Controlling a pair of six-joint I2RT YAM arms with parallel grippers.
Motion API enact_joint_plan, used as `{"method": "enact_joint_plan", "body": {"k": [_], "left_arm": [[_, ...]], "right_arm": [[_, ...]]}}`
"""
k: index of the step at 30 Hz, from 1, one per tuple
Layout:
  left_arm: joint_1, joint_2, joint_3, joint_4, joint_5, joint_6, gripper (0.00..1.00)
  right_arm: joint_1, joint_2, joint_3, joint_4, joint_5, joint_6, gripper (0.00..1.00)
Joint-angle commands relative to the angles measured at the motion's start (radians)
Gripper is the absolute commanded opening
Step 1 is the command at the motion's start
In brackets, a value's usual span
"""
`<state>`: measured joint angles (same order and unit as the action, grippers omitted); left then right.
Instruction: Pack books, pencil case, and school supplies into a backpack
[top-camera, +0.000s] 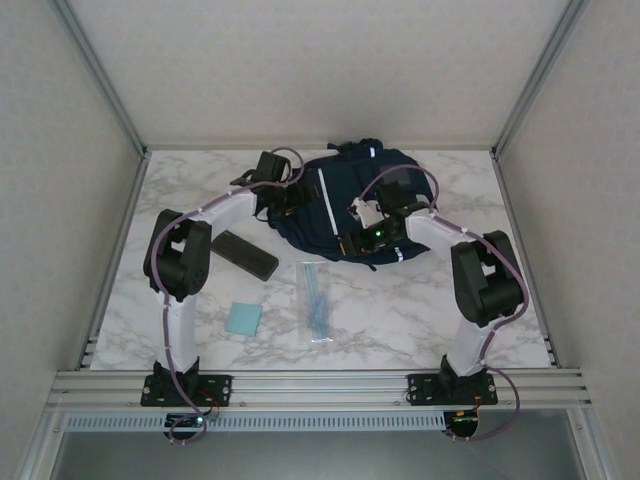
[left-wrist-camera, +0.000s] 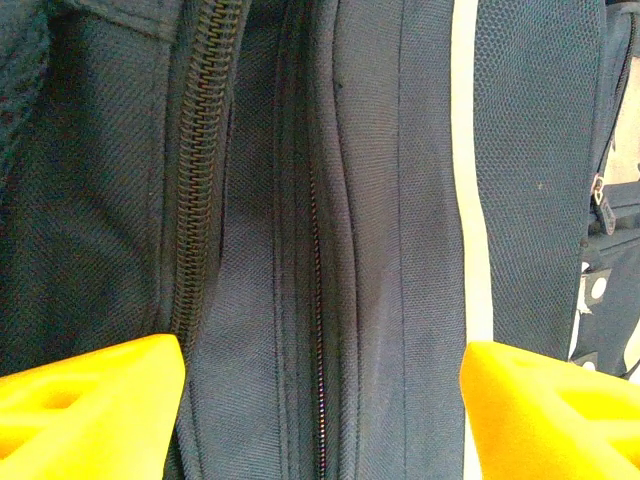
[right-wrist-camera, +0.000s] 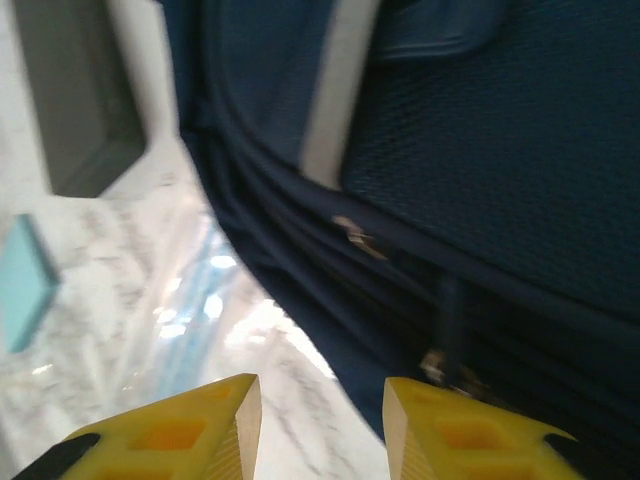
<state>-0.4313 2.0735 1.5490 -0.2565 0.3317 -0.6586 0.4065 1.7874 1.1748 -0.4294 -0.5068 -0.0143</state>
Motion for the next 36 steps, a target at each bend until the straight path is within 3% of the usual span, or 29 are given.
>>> {"method": "enact_joint_plan", "body": {"k": [1, 14, 24, 28, 36], "left_arm": [[-0.019, -0.059, -0.05, -0.033, 0.029, -0.025, 0.73], [-0.06, -0.08, -0.165, 0.037, 0.063, -0.078, 0.73], [-0.06, -0.046, -0.143, 0.054, 0.065, -0.092, 0.73], [-0.061, -0.046, -0.137, 0.045, 0.067, -0.084, 0.73], [-0.061, -0.047, -0.12, 0.037, 0.077, -0.085, 0.73]], "right_arm": [[0.003, -0.037, 0.003, 0.035, 0.238, 0.032, 0.37], [0.062, 0.116, 0.113, 0.085, 0.288, 0.066, 0.29], [0.124, 0.066, 0.055, 0.078, 0.297, 0.11, 0.37], [0.124, 0.016, 0.018, 0.072, 0.232, 0.102, 0.37], [0.124, 0.08, 0.072, 0.029, 0.166, 0.073, 0.31]]}}
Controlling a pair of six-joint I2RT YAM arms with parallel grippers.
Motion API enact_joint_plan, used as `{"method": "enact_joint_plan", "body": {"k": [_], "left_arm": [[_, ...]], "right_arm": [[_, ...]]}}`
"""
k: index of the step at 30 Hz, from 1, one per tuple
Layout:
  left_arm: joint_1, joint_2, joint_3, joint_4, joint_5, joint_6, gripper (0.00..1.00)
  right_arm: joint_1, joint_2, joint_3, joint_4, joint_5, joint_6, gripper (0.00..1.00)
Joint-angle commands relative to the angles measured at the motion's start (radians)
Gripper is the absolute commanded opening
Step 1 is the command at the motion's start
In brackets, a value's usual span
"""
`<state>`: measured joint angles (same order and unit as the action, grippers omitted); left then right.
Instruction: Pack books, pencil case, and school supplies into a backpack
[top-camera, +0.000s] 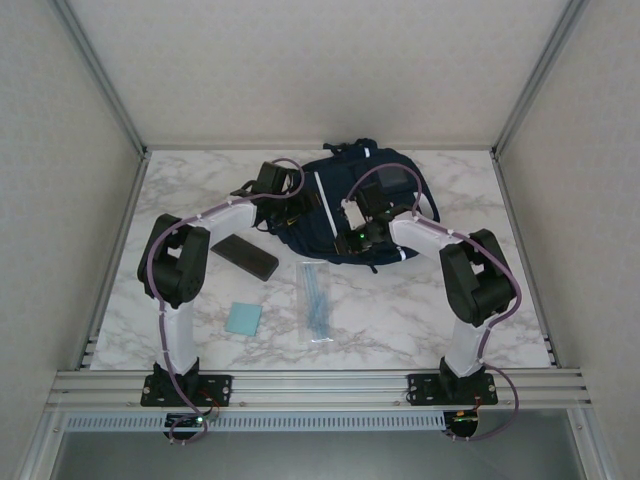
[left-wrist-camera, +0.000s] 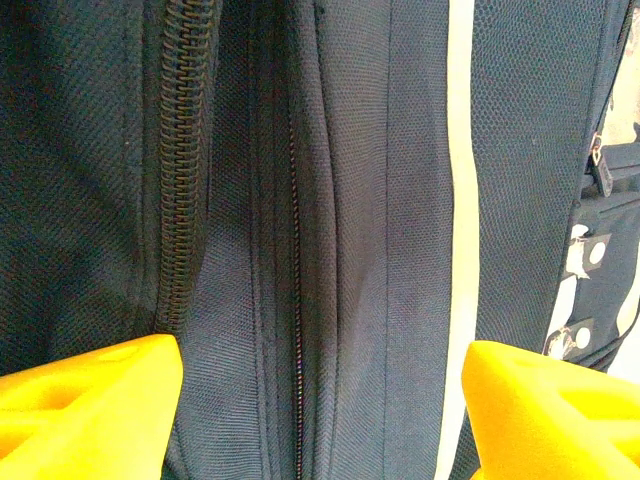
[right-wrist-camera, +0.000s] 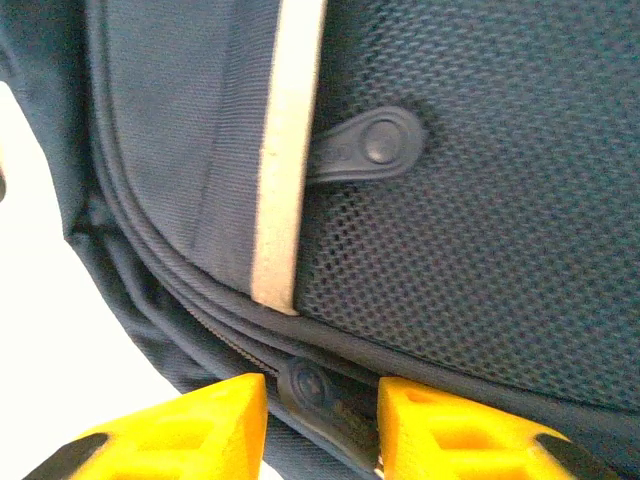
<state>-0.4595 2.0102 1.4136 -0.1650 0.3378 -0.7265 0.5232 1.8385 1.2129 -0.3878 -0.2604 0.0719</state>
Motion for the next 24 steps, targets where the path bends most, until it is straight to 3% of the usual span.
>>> {"method": "enact_joint_plan", "body": {"k": [1, 8, 13, 16, 22, 24], "left_arm": [[-0.033, 0.01, 0.017, -0.061, 0.07, -0.014, 0.73], [-0.033, -0.031, 0.096, -0.232, 0.011, 0.138, 0.73], [-0.034, -0.047, 0.133, -0.33, 0.003, 0.229, 0.73], [-0.043, -0.055, 0.137, -0.368, 0.01, 0.253, 0.73], [-0.117, -0.075, 0.147, -0.444, -0.013, 0.338, 0.7], [-0.154, -0.082, 0.155, -0.47, -0.039, 0.366, 0.7]], "right_arm": [[0.008, 0.03, 0.034, -0.019, -0.088, -0.016, 0.3], [0.006, -0.058, -0.025, -0.034, -0.197, -0.064, 0.28], [-0.047, -0.14, -0.084, 0.02, -0.321, -0.025, 0.29], [-0.083, -0.178, -0.1, 0.018, -0.236, 0.017, 0.31], [-0.139, -0.246, -0.107, -0.039, 0.083, 0.155, 0.44], [-0.178, -0.259, -0.117, -0.056, 0.129, 0.229, 0.47]]}}
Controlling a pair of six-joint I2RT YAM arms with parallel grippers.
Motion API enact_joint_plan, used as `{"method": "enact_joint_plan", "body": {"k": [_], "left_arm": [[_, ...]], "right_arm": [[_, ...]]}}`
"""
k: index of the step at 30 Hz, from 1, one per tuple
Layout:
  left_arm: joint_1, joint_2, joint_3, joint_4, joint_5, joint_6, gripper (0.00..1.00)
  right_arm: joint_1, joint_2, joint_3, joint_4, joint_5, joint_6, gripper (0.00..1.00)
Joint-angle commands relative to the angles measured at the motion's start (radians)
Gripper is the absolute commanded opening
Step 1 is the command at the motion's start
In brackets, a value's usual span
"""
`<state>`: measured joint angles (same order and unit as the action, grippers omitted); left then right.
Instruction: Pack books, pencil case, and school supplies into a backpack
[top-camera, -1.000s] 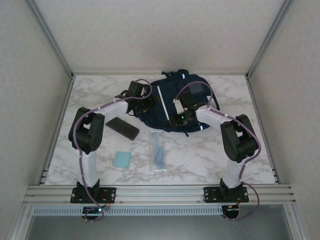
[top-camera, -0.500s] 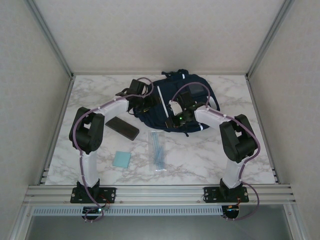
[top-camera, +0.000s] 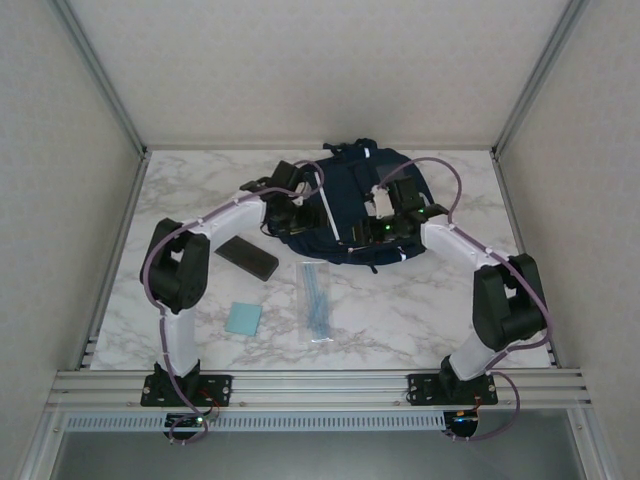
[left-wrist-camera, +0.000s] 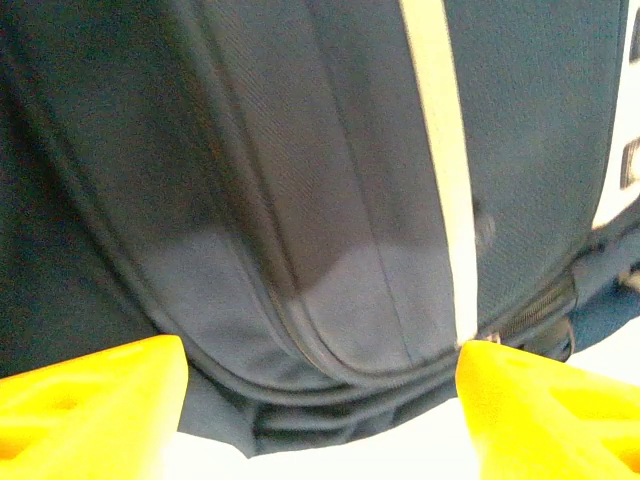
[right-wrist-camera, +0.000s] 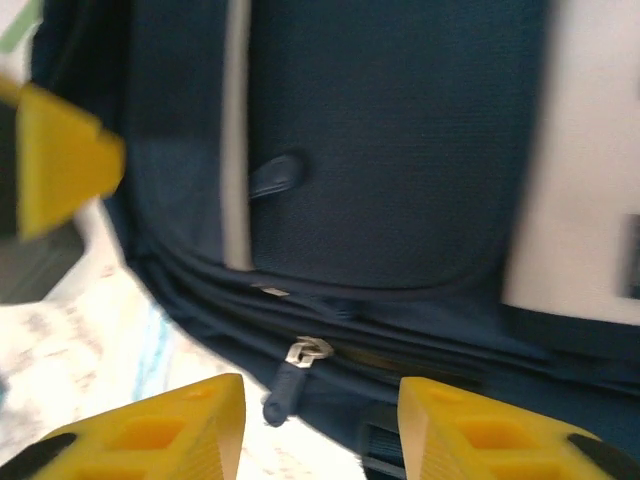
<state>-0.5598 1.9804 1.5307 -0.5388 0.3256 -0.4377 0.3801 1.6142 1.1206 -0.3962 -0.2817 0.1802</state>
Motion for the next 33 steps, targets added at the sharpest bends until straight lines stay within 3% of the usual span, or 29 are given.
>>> {"method": "enact_joint_plan", "body": {"k": [1, 3, 7, 9, 10, 27, 33], "left_arm": [[-0.069, -0.054, 0.04, -0.107, -0.036, 0.082, 0.69], [-0.108, -0.054, 0.045, -0.126, -0.05, 0.087, 0.68], [-0.177, -0.036, 0.053, -0.147, -0.079, 0.078, 0.66], [-0.211, -0.018, 0.058, -0.147, -0.095, 0.065, 0.64], [-0.22, -0.009, 0.061, -0.147, -0.098, 0.062, 0.64], [-0.318, 0.273, 0.329, -0.297, -0.359, 0.08, 0.45], [-0.331, 0.359, 0.399, -0.338, -0.358, 0.087, 0.24]], "right_arm": [[-0.053, -0.041, -0.036, -0.048, 0.163, 0.155, 0.5], [-0.09, -0.057, -0.066, -0.044, 0.189, 0.216, 0.56], [-0.115, -0.065, -0.073, -0.113, 0.332, 0.291, 0.8], [-0.117, -0.096, -0.116, -0.088, 0.35, 0.312, 0.96], [-0.12, -0.111, -0.136, -0.072, 0.35, 0.322, 0.99], [-0.141, -0.281, -0.27, -0.018, 0.385, 0.388, 0.99], [-0.141, -0.297, -0.28, -0.03, 0.368, 0.393, 0.99]]}}
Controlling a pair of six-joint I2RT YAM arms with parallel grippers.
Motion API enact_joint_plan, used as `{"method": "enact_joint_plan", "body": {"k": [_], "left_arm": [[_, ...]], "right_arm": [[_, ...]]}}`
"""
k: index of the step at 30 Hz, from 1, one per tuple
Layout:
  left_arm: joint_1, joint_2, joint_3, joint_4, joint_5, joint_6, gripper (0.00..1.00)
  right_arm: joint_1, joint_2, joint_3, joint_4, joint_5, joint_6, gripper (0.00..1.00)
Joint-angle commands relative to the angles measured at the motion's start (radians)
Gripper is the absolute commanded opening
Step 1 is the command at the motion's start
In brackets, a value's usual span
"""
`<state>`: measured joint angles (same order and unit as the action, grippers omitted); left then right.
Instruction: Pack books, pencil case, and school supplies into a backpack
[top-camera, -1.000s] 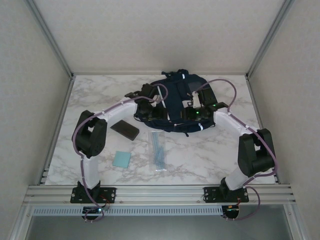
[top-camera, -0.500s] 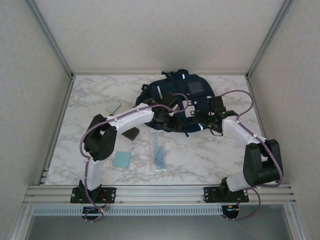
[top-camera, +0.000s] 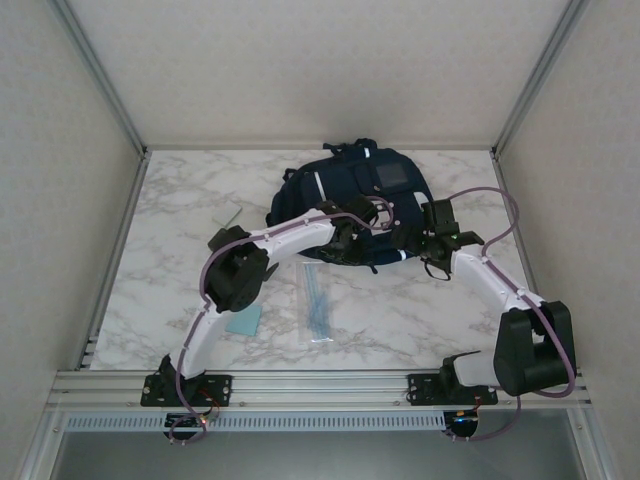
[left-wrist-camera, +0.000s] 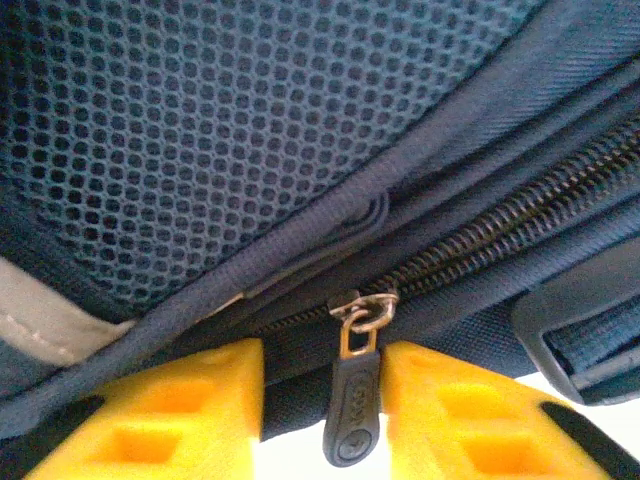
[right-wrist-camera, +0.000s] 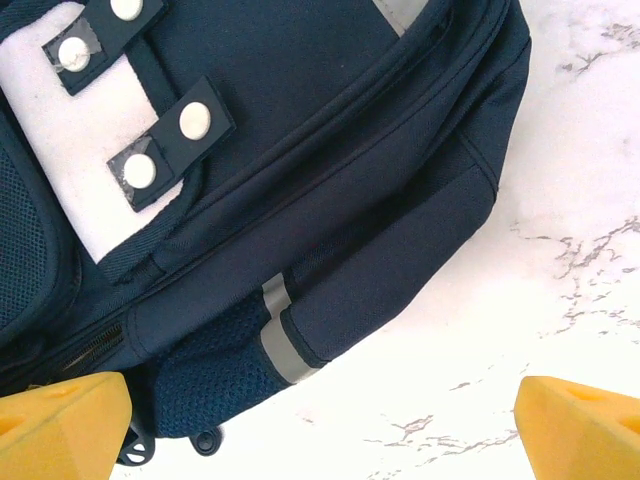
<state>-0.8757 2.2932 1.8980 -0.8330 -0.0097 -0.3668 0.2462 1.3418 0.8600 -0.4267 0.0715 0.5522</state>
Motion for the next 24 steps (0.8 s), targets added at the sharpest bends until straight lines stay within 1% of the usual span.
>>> {"method": "enact_joint_plan", "body": {"k": [1, 2, 3, 7, 10, 15, 17, 21, 22, 24], "left_arm": [[-0.016, 0.05, 0.03, -0.05, -0.024, 0.017, 0.19], [-0.017, 0.052, 0.026, -0.055, -0.023, 0.018, 0.14], [-0.017, 0.05, 0.019, -0.055, -0.021, 0.019, 0.12], [-0.015, 0.024, -0.024, -0.029, 0.012, 0.019, 0.08], [-0.008, 0.003, -0.031, -0.009, 0.044, 0.017, 0.0], [0.015, -0.024, 0.017, -0.026, 0.097, 0.034, 0.0], [0.029, -0.03, 0.036, -0.025, 0.152, 0.039, 0.0], [0.075, -0.033, 0.042, 0.015, 0.348, 0.028, 0.0], [0.083, -0.036, 0.038, 0.024, 0.377, 0.03, 0.0], [0.089, -0.049, 0.031, 0.025, 0.378, 0.05, 0.0]], "right_arm": [[-0.007, -0.031, -0.024, -0.002, 0.014, 0.025, 0.99], [-0.007, -0.038, -0.03, 0.0, 0.009, 0.031, 0.99], [-0.007, -0.045, -0.036, -0.002, 0.006, 0.038, 0.99], [-0.006, -0.083, -0.076, 0.008, -0.036, 0.08, 0.99], [-0.005, -0.123, -0.127, 0.037, -0.087, 0.126, 0.99], [0.011, -0.199, -0.219, 0.109, -0.176, 0.238, 0.99], [0.032, -0.214, -0.249, 0.138, -0.197, 0.286, 0.98], [0.08, -0.193, -0.279, 0.213, -0.22, 0.391, 0.96], [0.089, -0.177, -0.291, 0.255, -0.231, 0.432, 0.96], [0.103, -0.14, -0.31, 0.351, -0.239, 0.508, 0.95]]}}
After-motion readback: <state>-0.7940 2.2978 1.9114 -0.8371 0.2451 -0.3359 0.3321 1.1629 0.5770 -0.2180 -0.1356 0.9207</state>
